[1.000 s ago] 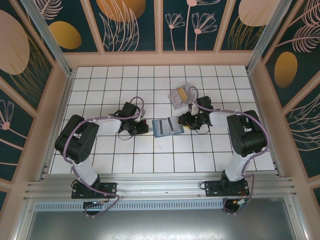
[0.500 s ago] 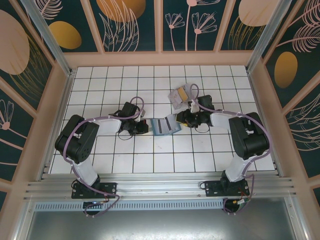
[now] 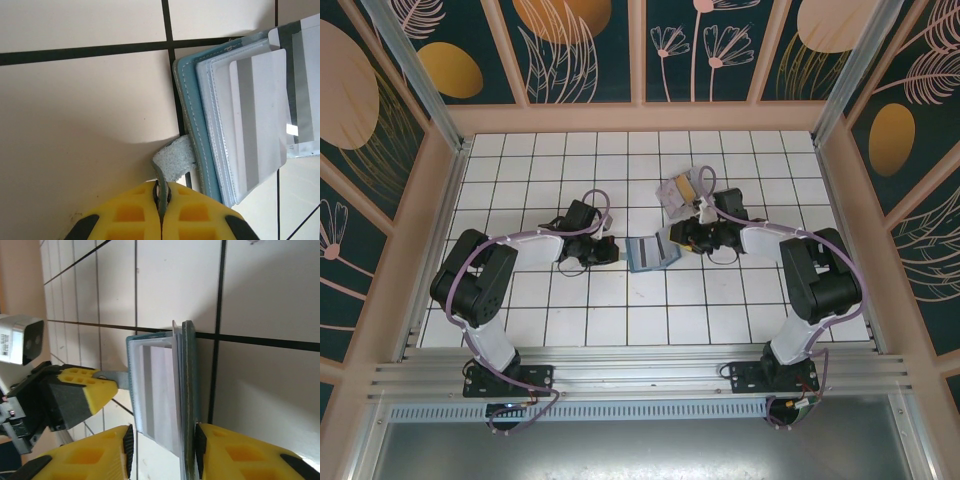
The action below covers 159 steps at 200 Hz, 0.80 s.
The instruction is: Put the credit cards into the card holder
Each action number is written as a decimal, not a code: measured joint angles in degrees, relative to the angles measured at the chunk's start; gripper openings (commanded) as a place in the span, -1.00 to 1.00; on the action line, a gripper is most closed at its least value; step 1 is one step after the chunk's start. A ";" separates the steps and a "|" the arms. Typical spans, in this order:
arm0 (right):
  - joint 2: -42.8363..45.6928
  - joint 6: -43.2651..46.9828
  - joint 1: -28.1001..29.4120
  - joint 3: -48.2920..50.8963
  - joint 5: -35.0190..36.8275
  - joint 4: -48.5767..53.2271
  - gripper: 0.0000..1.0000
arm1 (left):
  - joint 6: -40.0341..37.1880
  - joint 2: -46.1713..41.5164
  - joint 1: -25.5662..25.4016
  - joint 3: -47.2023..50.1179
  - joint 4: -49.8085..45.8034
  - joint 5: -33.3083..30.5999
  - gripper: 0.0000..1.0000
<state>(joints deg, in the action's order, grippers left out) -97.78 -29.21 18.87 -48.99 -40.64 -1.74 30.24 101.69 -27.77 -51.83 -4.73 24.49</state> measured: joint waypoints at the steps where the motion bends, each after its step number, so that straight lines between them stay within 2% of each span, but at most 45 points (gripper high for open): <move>1: 0.00 0.15 -0.04 -0.02 0.26 0.24 -0.20 | 0.00 -0.02 0.00 0.00 -0.02 -0.07 -1.00; 32: 0.02 4.31 -1.73 -2.01 9.01 7.54 -0.20 | -0.57 -0.24 0.00 -0.35 -0.94 -1.38 -1.00; 63: 0.02 8.00 -1.44 -9.62 17.18 14.84 -0.20 | -1.11 -0.85 0.00 -0.72 -2.19 -2.51 -1.00; 86: -2.05 9.90 1.79 -19.76 19.78 18.69 -0.22 | -1.31 -1.25 -0.02 -1.60 -2.58 -2.67 -1.00; 124: -13.33 12.44 8.44 -36.28 21.77 21.03 -0.25 | -1.51 -1.49 0.00 -1.86 -2.84 -2.71 -1.00; 159: -20.92 13.33 10.19 -39.89 23.54 25.07 -0.25 | -1.51 -1.51 0.00 -1.86 -2.95 -2.75 -1.00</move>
<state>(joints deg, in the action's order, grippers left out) -118.69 -15.88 29.06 -88.88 -17.10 23.33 28.73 100.18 -27.77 -53.69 -7.68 21.74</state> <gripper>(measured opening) 0.373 0.070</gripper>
